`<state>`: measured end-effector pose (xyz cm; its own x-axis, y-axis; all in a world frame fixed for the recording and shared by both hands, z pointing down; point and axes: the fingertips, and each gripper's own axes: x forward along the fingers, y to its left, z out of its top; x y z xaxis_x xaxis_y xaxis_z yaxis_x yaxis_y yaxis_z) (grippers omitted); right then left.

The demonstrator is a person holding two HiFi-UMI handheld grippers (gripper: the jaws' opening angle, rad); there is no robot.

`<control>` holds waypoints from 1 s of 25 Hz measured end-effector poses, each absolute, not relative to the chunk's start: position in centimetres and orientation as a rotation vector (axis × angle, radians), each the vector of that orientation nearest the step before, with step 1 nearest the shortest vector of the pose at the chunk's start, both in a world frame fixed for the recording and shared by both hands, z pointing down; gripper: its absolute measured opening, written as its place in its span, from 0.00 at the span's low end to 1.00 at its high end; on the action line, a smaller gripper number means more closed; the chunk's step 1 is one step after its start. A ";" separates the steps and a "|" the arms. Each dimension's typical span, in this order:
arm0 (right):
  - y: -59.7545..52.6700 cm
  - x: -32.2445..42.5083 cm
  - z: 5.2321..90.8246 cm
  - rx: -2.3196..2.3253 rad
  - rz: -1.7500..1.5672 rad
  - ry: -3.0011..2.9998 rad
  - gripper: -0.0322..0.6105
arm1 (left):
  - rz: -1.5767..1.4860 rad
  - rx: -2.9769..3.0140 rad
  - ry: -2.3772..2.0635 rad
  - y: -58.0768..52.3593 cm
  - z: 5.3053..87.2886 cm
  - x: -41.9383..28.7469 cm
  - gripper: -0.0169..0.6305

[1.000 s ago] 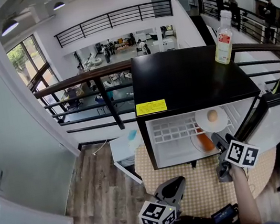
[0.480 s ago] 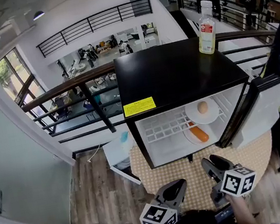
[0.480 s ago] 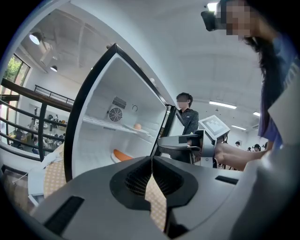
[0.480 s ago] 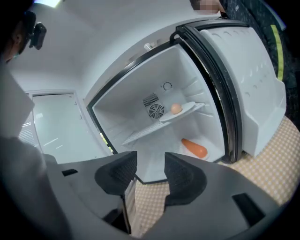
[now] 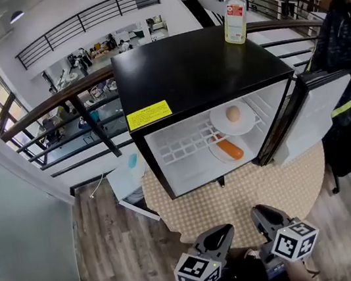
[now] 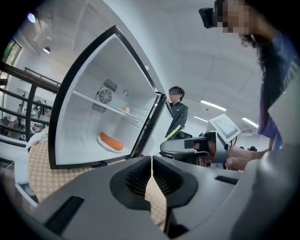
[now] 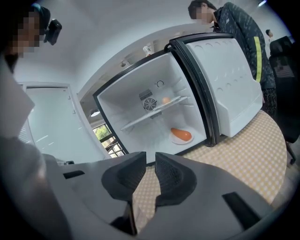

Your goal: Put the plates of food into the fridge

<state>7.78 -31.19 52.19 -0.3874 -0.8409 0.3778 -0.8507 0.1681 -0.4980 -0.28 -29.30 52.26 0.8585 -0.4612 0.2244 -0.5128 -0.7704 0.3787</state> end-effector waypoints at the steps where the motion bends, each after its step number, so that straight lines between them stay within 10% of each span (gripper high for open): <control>1: -30.9 7.6 52.2 1.729 1.044 -2.389 0.16 | 0.165 2.604 -0.716 -29.1 52.0 -0.3 0.05; 25: -10.4 14.0 50.8 1.620 1.066 -2.528 0.13 | 0.155 2.654 -0.865 -12.2 48.8 5.8 0.05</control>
